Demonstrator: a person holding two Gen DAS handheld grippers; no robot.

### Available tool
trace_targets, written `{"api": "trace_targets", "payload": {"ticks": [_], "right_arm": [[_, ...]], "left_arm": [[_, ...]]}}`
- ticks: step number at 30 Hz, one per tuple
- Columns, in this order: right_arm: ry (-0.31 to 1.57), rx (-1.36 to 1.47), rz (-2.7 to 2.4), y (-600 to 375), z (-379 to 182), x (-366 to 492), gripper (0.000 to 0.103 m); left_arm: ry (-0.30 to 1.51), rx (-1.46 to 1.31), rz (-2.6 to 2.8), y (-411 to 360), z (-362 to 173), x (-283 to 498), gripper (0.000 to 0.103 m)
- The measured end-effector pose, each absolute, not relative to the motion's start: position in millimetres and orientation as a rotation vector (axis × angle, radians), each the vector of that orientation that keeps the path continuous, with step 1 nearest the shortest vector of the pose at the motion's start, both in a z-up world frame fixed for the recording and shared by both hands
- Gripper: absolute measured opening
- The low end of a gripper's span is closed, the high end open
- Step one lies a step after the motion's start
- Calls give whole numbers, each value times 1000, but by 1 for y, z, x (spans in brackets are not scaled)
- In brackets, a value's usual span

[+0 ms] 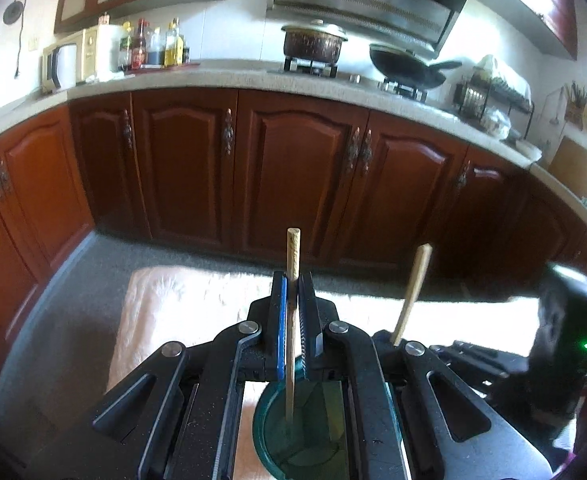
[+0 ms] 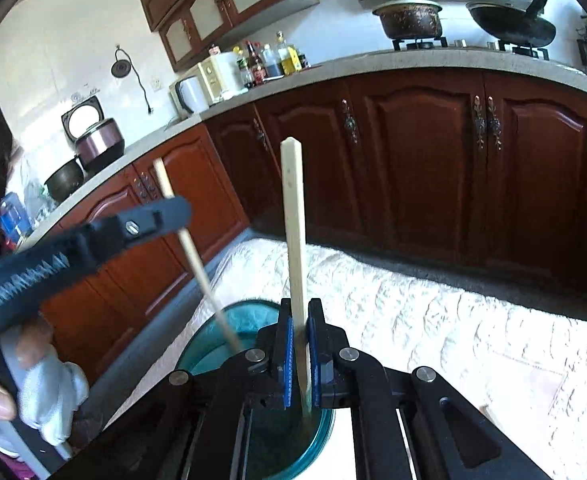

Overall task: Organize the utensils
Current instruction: 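Lift both held chopsticks upright and carry them over the floral holder, then open the left tool to drop its chopstick in the holder while the right tool releases its own, then return to the table and grasp a chopstick with each tool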

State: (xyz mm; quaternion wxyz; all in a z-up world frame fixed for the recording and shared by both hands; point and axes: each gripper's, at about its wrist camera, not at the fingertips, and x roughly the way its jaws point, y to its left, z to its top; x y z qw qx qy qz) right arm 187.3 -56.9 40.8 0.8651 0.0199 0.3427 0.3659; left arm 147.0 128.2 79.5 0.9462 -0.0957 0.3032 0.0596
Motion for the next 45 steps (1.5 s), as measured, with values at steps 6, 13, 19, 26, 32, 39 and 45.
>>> {"api": "trace_targets", "payload": {"ticks": [6,13,19,26,32,39,45], "right_arm": [[742,44,754,-62,41,184,25],[745,52,738,-71,45,178,25],[759,73,719,-84,46,167,26],[734,78,692,-107,58,145,28],[732,81,641,-136,63,125,33],[755,69,565,-181,57,103,34],[803,93,481,-226,41,91,36]], "left_arm": [[669,-219,132,127,64,144,5],[685,-239,132,126,60,136,24],[698,-249,120,123,61,124,35],[688,-236,94,105,72,103,42],[671,-189,63,80,78,87,46],[681,-167,4,51,76,72,53],[722,-176,-49,31,66,63,56]]}}
